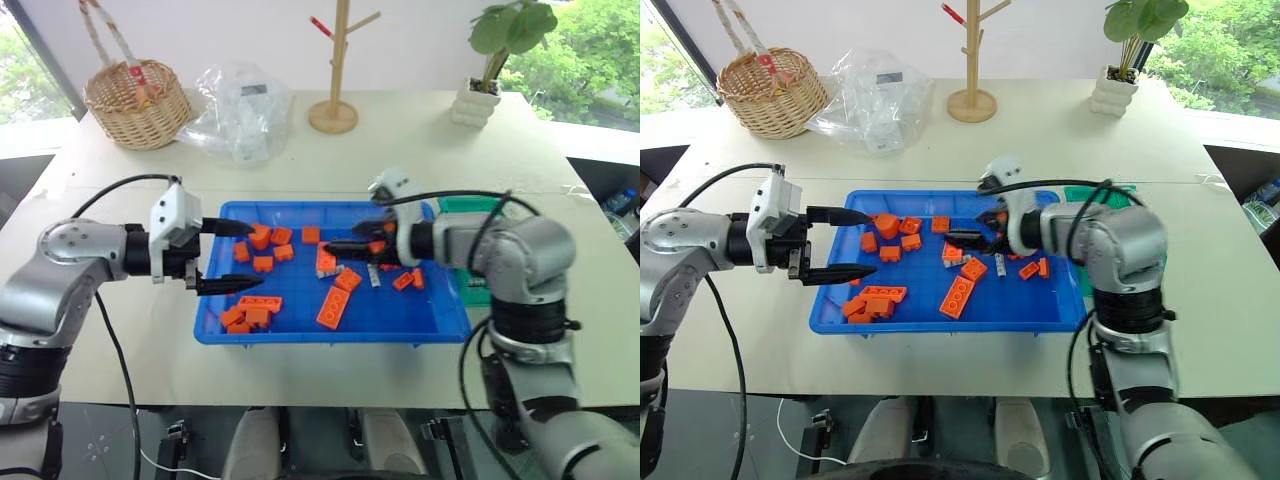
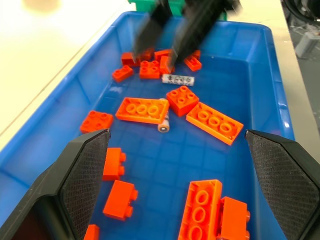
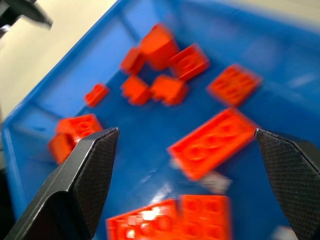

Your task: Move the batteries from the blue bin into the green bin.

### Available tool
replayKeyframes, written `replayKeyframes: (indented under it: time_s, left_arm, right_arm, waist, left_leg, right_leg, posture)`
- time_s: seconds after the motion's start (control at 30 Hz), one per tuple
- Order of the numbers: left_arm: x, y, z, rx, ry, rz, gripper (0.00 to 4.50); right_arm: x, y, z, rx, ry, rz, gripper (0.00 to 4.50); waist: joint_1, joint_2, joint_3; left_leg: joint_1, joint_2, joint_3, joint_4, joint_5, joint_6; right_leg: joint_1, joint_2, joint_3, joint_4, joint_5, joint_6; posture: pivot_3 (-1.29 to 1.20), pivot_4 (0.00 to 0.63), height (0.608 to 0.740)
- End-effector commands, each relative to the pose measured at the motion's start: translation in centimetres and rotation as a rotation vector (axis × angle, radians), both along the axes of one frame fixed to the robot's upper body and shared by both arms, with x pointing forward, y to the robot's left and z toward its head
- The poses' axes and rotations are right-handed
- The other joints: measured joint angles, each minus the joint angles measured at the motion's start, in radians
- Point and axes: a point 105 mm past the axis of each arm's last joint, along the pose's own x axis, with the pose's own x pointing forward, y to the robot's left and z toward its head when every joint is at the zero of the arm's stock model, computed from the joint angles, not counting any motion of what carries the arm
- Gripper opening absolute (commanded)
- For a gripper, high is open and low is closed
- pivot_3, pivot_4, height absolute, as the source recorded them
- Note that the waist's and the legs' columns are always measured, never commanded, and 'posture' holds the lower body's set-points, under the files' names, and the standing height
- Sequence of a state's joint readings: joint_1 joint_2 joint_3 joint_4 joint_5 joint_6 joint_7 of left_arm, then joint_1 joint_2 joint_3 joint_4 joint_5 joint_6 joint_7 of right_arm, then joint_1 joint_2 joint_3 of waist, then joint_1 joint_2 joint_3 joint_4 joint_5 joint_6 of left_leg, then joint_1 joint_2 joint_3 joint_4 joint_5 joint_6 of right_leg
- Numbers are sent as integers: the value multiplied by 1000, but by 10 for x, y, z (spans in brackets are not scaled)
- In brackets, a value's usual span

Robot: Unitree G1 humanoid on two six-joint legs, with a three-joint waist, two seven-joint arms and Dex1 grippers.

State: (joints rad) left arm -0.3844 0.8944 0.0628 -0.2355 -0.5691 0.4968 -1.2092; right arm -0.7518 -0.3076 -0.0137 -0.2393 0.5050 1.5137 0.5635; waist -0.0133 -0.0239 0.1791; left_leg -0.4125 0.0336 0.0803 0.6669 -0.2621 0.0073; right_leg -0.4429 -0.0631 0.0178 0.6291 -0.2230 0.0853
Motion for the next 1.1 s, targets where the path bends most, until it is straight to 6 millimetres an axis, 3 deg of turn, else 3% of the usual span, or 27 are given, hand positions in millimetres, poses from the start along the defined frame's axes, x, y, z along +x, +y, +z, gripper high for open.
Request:
replayKeyframes:
  time_s: [0.03, 0.27, 0.77, 0.9, 1.1]
  left_arm:
    - [-5, 2, 10, 4, -46, 8, 4500]
    - [-8, 5, 8, 4, -41, 27, 4500]
    - [-6, 5, 12, 5, -53, 37, 4500]
    - [-5, 4, 13, 4, -57, 35, 4500]
    - [-4, 5, 13, 4, -56, 35, 4500]
  right_arm:
    - [11, -8, 4, 40, 30, -75, 4470]
    - [22, -23, -7, 159, 222, -172, 4470]
    - [28, 13, -28, 359, 480, -164, 4470]
    - [31, 15, -32, 358, 484, -184, 3231]
    - [33, 33, -9, 379, 417, -115, 63]
  waist:
    - [-2, 0, 0]
    - [-5, 0, 0]
    - [-9, 0, 0]
    - [-9, 0, 0]
    - [-13, 0, 0]
  left_leg:
    - [0, 0, 0, 0, 0, 0]
    - [0, 0, 0, -1, 0, 0]
    - [1, 0, 0, -1, 0, 0]
    - [1, 0, -1, -1, 0, 0]
    - [1, 0, -1, -1, 0, 0]
  right_leg:
    - [0, 0, 0, 0, 0, 0]
    - [0, 1, -1, 0, 0, 1]
    - [0, 1, -1, 0, 2, 3]
    - [0, 1, -1, 0, 2, 3]
    - [0, 1, -1, 0, 2, 3]
  posture:
    - [0, 150, 736]
    - [0, 150, 736]
    - [0, 150, 736]
    - [0, 150, 736]
    - [0, 150, 736]
